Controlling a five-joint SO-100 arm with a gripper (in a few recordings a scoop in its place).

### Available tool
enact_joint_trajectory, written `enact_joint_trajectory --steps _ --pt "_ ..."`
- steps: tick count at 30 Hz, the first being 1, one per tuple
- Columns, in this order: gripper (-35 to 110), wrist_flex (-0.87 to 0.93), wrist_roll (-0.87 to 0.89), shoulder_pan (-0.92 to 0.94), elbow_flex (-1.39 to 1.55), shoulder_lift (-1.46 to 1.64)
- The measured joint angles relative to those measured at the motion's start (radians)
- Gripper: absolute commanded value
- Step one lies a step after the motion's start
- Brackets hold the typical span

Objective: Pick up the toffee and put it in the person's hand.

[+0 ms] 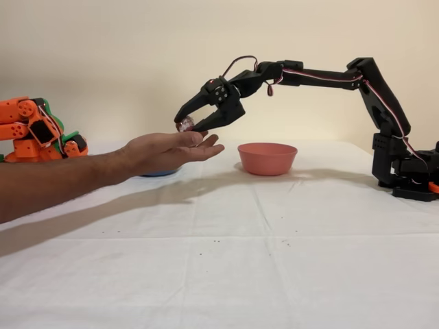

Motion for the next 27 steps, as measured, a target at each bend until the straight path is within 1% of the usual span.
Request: enact_joint_trajectory --steps 8,15,21,27 --pt "4 -0.006 -0.005 0.0 0.0 -0.014" --pt "12 -0.006 0.003 0.0 0.0 -0.014" --pt "15 -0.005 0.017 0.0 0.0 -0.014" --pt "23 0.003 0.034 0.012 0.0 -0.014"
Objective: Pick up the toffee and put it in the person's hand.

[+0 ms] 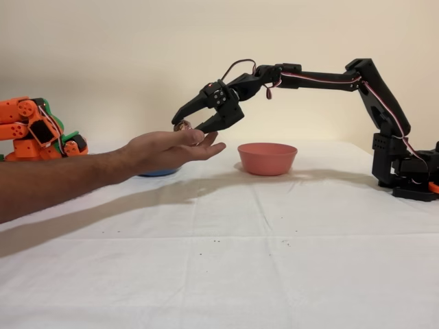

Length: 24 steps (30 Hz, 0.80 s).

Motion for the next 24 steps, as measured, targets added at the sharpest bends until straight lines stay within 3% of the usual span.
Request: enact_joint_trajectory --steps 16,20,24 --pt "22 0.021 0.078 0.005 0.109 0.133" --pt "18 0.052 0.104 0.018 0.178 0.239" --pt "3 0.078 0.118 0.043 0.276 0.367"
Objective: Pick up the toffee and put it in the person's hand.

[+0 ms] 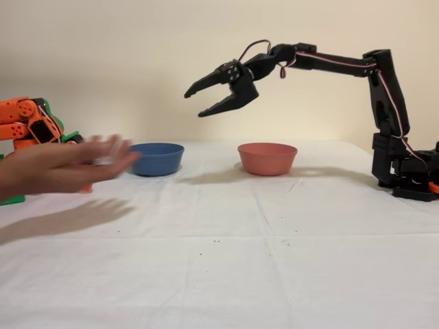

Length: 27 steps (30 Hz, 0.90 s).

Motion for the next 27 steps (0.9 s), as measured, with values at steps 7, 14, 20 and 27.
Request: enact_joint_trajectory --steps 7,14,20,27 --pt "0 0.092 0.077 0.037 0.201 0.296" --pt "0 0.129 0.164 0.051 0.5 0.634" --pt "0 0.132 0.181 0.049 0.779 0.887" --pt "0 0.123 0.175 0.058 1.085 1.114"
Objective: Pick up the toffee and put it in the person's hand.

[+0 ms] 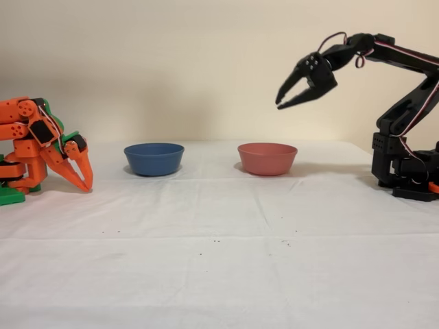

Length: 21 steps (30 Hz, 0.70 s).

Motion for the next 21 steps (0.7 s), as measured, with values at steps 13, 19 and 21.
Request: enact_joint_trajectory --steps 13,19,21 --pt "0 -0.038 -0.064 0.025 0.497 0.379" --pt "0 -0.012 -0.087 0.025 0.673 0.565" --pt "0 0.005 -0.087 0.023 0.723 0.618"
